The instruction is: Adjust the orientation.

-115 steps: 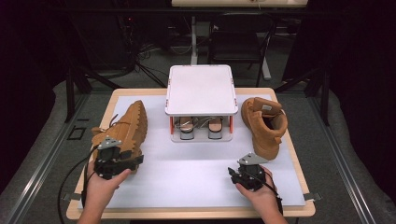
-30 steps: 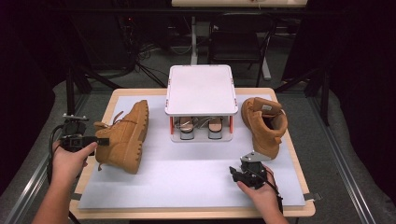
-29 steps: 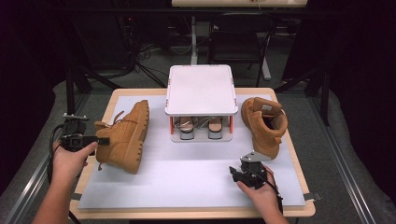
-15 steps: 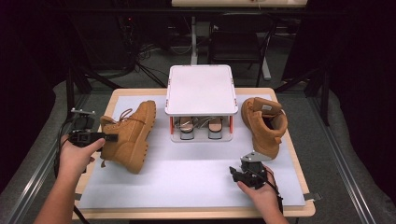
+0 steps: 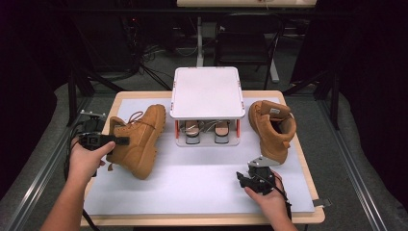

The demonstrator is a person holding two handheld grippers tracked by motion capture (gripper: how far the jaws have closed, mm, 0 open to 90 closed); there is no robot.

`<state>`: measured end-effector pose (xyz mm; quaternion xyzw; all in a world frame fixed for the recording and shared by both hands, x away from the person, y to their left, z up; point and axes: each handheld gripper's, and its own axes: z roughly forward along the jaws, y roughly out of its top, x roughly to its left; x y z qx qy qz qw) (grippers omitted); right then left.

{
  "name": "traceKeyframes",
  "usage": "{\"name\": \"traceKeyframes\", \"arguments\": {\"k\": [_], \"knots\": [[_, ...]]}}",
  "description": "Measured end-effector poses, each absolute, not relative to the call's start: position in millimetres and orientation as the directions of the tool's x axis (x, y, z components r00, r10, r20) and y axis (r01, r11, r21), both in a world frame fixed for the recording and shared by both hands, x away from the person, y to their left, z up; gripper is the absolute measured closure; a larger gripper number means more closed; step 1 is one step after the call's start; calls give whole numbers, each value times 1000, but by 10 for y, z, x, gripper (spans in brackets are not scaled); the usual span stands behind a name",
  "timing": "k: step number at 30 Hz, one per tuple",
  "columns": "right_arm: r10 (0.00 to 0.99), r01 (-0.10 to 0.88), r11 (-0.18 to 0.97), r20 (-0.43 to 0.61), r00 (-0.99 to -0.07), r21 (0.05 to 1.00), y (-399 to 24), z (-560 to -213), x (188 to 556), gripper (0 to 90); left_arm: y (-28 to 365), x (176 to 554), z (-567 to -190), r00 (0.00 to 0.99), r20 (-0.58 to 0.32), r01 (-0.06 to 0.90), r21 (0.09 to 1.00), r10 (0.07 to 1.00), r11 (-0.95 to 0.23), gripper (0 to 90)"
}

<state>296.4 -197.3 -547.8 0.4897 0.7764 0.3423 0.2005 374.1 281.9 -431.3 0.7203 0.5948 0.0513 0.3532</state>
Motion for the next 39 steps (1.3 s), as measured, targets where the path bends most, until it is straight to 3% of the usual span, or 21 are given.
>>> {"name": "traceKeyframes", "arguments": {"k": [9, 22, 39], "knots": [[897, 621, 289, 20, -441, 728, -1979, -5471, 2963, 450, 2610, 3763, -4281, 325, -391, 821, 569, 861, -51, 769], [899, 622, 274, 34, -436, 733, -1994, -5462, 2959, 450, 2619, 3602, -4191, 330, -338, 837, 537, 881, -108, 778], [904, 621, 254, 46, -424, 742, -1992, -5449, 2930, 450, 2087, 3716, -4176, 395, -303, 830, 522, 867, -196, 776]]}}
